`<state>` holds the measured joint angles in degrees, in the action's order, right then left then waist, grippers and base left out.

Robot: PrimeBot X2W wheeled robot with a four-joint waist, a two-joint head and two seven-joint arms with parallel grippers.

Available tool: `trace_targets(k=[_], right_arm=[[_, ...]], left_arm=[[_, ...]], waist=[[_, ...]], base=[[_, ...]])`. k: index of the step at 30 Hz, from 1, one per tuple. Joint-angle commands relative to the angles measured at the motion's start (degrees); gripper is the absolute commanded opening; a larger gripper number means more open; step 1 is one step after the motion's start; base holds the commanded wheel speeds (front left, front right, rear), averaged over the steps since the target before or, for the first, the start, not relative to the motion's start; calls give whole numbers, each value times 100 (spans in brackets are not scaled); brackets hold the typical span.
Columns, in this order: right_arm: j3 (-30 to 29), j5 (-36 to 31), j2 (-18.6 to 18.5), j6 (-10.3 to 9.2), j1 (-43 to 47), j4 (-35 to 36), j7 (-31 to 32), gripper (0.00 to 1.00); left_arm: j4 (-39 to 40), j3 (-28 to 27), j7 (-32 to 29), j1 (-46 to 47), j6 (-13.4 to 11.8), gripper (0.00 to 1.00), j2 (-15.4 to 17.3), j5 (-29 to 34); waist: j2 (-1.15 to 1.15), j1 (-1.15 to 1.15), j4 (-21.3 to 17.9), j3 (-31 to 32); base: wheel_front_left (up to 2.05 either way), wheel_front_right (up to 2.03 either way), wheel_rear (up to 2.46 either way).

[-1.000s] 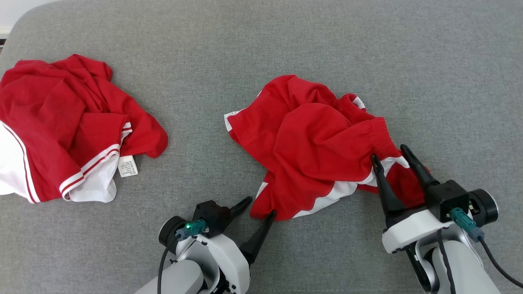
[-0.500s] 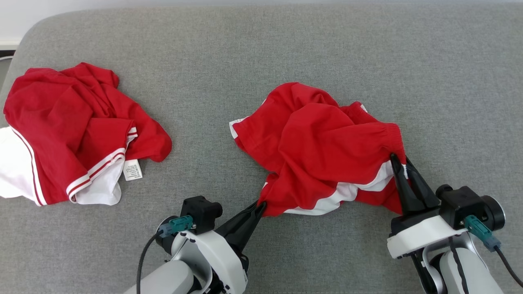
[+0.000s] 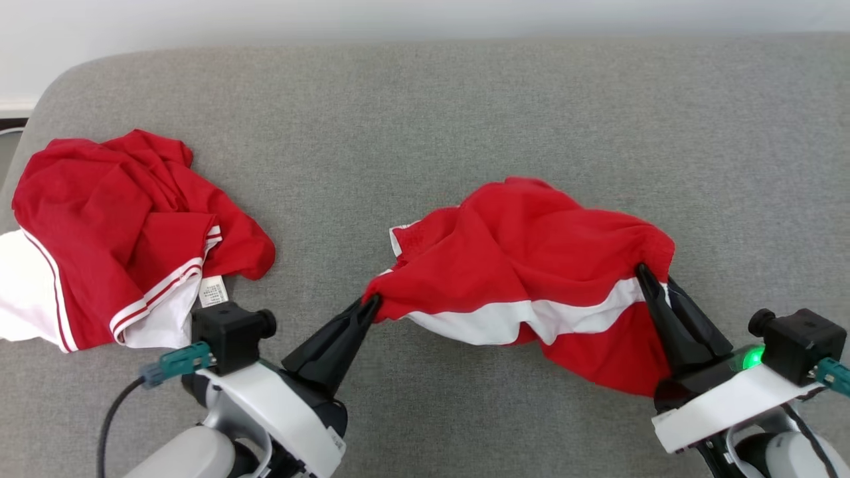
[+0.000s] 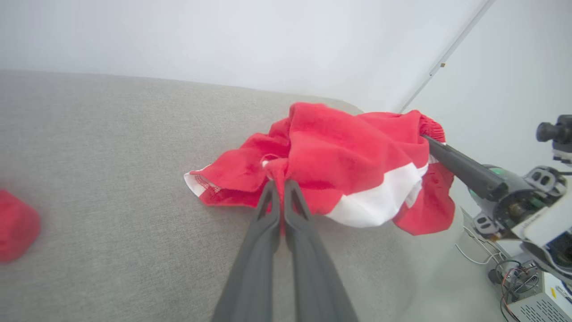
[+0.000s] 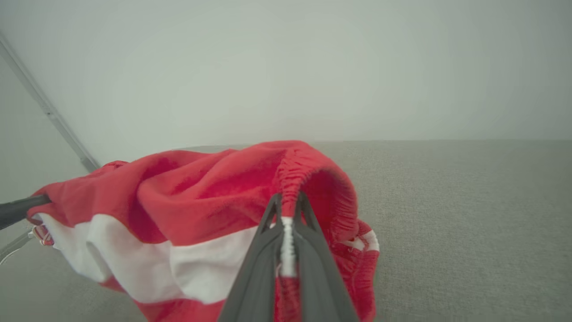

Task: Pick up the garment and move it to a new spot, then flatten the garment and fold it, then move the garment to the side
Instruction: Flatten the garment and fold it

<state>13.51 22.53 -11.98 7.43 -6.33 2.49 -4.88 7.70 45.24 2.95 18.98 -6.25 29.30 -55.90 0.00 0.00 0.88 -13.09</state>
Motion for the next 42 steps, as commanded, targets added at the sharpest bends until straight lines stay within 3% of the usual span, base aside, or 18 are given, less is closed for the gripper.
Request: trace_targets(k=[1,10,16,19,25,29,33,37,39,42], right_arm=[[115,221,-132,6,63,341,198,0],[-101,1379,-508,6,472,1487,2162,0],[-157,1762,-686,6,-6,1824,3617,0],[-149,2015,-661,6,-805,1602,4427,0],[-263,2261,-379,6,-2674,223,5090,0],[-318,2155,-109,6,-3882,-741,4927,0],[-460,1791,325,6,-5566,-2171,3832,0],[-369,1344,568,6,-6889,-3283,2011,0],[-110,1089,565,6,-7289,-3651,1102,0],[293,1069,488,6,-7389,-4159,398,0]], left_arm=[[283,-299,2,54,-79,0,228,-55],[1136,-636,-393,-53,-370,0,957,-214],[1348,-837,-1024,351,-417,0,1479,-320],[1189,-961,-1705,918,-81,0,1581,-886],[109,-1028,-3175,2331,548,0,1260,-2148],[-805,-1117,-3832,3290,555,0,932,-2604],[-2291,-1404,-3972,4674,300,0,449,-2687],[-3574,-1698,-3092,5919,316,0,127,-2186],[-3948,-1741,-2616,6400,514,0,-3,-1914],[-4260,-1648,-2121,6703,937,0,-158,-1603]], waist=[[0,0,-43,52],[0,0,-173,159],[0,0,-291,-11],[0,0,-323,-192],[0,0,-324,-593],[0,0,-323,-850],[0,0,-399,-1179],[0,0,-513,-1362],[0,0,-527,-1436],[0,0,-470,-1463]], base=[[0,0,0],[0,0,0],[0,0,0],[0,0,0],[0,0,0],[0,0,0],[0,0,0],[0,0,0],[0,0,0],[0,0,0]])
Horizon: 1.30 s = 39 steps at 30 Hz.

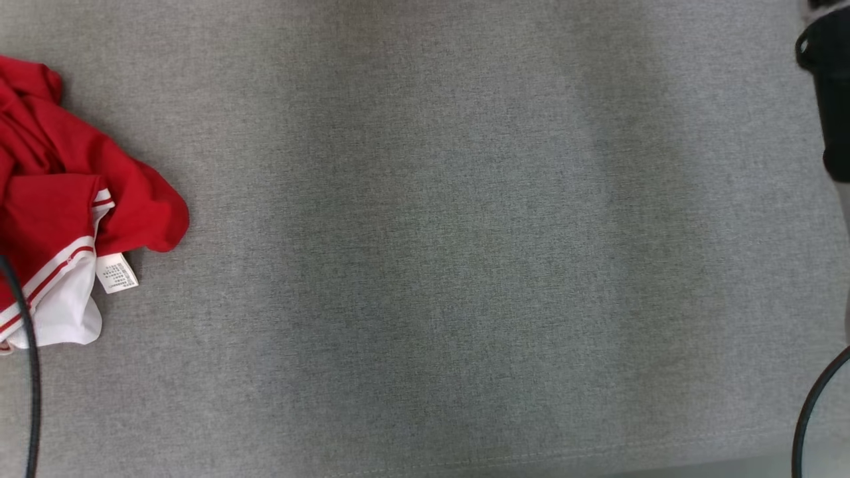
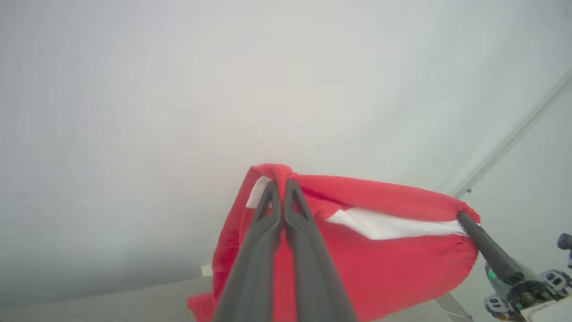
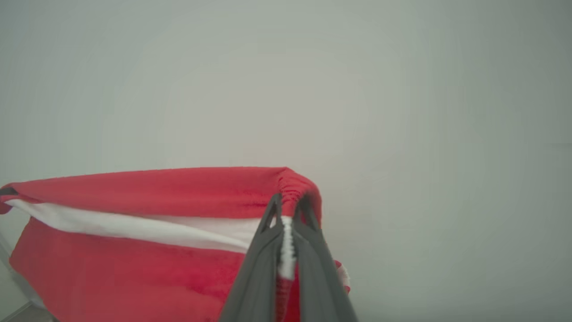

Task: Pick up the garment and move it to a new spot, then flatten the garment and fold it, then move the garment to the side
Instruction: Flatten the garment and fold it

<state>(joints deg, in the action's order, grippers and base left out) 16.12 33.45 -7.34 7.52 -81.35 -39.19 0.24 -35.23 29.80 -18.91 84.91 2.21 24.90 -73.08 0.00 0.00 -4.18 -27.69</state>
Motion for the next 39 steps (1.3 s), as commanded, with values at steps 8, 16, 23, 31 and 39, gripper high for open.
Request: trace_targets(k=[8,16,23,31,39], right_arm=[[1282,955,-662,-3,1839,139,-334,0],[1838,2148,-1264,-3,3834,814,-338,0],[2043,2610,-1553,-3,4761,1371,-552,0],[1944,1803,-1631,-3,5270,1170,-1224,0],[1643,936,-1148,-3,5962,759,-1362,0]], left_arm=[[951,242,1263,-1925,488,0,24,156],[2028,685,2128,-4693,2,0,285,390],[2399,870,2565,-5444,-486,0,451,819],[2661,1134,2917,-5812,-1025,0,554,1458],[2931,1339,3087,-6506,-1639,0,372,1628]], waist=[[0,0,340,33],[0,0,447,148],[0,0,515,418],[0,0,427,764],[0,0,411,1239]], base=[[0,0,0],[0,0,0],[0,0,0],[0,0,0],[0,0,0]])
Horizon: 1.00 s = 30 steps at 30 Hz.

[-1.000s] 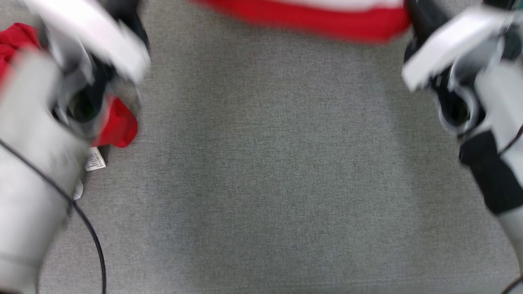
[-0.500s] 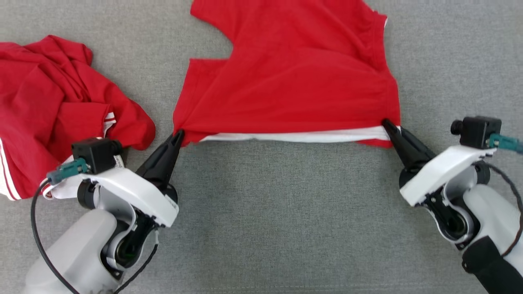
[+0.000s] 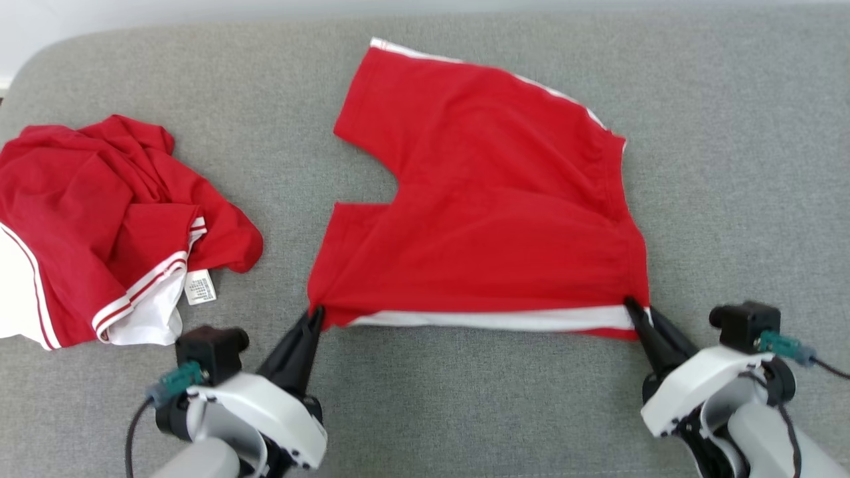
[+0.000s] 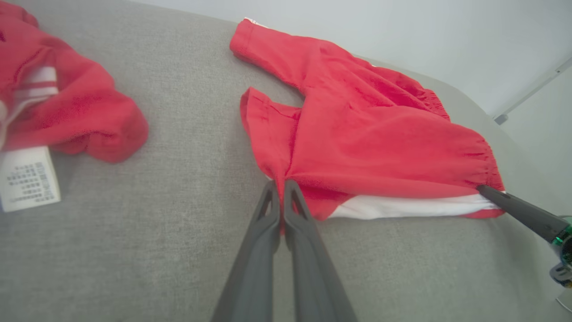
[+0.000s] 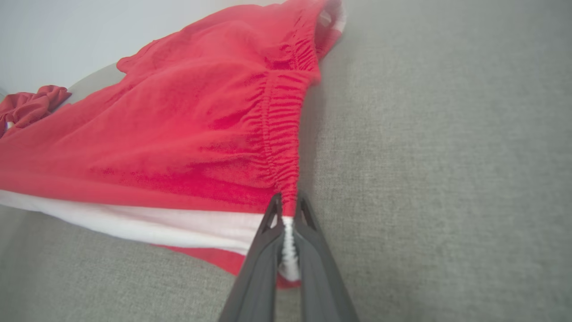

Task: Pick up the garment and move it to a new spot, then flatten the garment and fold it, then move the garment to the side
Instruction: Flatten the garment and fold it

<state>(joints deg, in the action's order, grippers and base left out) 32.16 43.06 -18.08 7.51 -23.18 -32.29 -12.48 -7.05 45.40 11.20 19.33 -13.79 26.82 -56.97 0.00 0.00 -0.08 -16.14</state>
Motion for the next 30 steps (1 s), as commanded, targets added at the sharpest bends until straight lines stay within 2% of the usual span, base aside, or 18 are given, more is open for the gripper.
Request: trace_targets(k=[1,8,15,22,29,30], right_arm=[[-10,-94,-26,-2,251,57,-84,0],[-375,-585,253,-2,1028,257,101,0],[-990,-1208,638,-2,1707,718,340,0],[-1330,-1632,982,-2,2056,1099,742,0],[-1504,-1854,1138,-2,2206,1343,1019,0],[-1524,-1873,1151,-2,2214,1364,1035,0]], left_arm=[[167,-176,74,-38,-86,0,165,25],[554,50,0,-563,-351,0,133,-4],[749,85,-10,-867,-587,0,163,-47],[713,54,-46,-906,-624,0,176,-118],[618,44,-63,-840,-557,0,142,-162],[608,43,-58,-825,-548,7,137,-158]], waist=[[0,0,14,131],[0,0,79,417],[0,0,92,662],[0,0,119,758],[0,0,142,757],[0,0,142,739]], base=[[0,0,0],[0,0,0],[0,0,0],[0,0,0],[0,0,0],[0,0,0]])
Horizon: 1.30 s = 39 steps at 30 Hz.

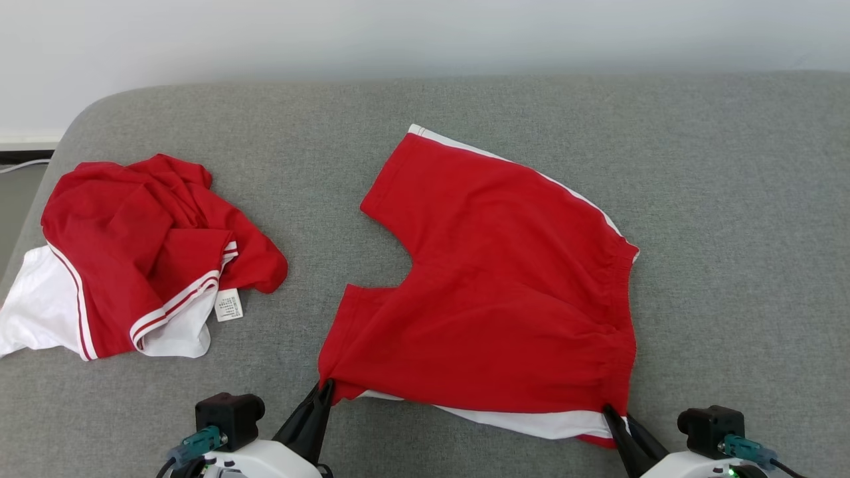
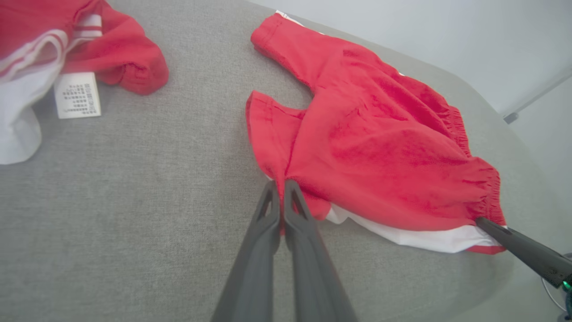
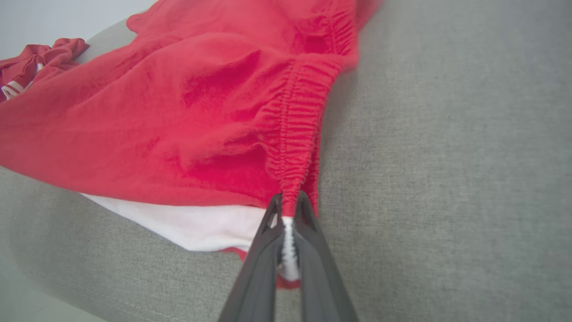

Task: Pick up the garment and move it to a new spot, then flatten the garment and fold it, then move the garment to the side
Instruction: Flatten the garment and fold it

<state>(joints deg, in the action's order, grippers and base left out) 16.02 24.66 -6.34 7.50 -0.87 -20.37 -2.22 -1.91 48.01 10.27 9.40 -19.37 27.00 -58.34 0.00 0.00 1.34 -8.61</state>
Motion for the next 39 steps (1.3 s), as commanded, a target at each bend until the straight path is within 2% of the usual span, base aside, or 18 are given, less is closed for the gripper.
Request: trace_targets(k=[1,2,3,4,5,12,15,25,33,39], right_arm=[[88,-51,-9,-1,-12,186,42,5],[84,-68,4,-1,-13,208,53,35],[72,-93,16,-1,-16,234,44,71],[72,-93,16,-1,-16,234,44,71],[60,-111,29,-1,-14,258,33,100],[40,-192,90,-1,70,366,-17,100],[-19,-310,109,-1,190,494,-113,100],[-561,-1014,228,-1,529,1251,-834,100],[-826,-1479,274,-1,517,1612,-1173,100],[-1016,-1607,294,-1,801,1665,-1228,100]], left_arm=[[80,-219,41,185,20,23,114,-17],[65,-218,48,202,26,55,114,-4],[50,-215,55,222,29,95,114,16],[50,-215,55,222,29,95,114,16],[39,-215,60,234,39,100,109,18],[5,-222,91,272,59,100,131,53],[80,-240,125,285,-11,100,214,147],[571,-662,298,192,-550,100,719,433],[847,-1028,393,-6,-950,100,1083,656],[1011,-1125,428,-263,-1116,100,1160,772]], waist=[[0,0,0,-32],[0,0,-4,-50],[0,0,-3,-67],[0,0,-3,-67],[0,0,-2,-82],[0,0,8,-71],[0,0,22,-32],[0,0,-13,218],[0,0,105,398],[0,0,207,476]], base=[[0,0,0],[0,0,0],[0,0,0],[0,0,0],[0,0,0],[0,0,0],[0,0,0],[0,0,0],[0,0,0],[0,0,0]])
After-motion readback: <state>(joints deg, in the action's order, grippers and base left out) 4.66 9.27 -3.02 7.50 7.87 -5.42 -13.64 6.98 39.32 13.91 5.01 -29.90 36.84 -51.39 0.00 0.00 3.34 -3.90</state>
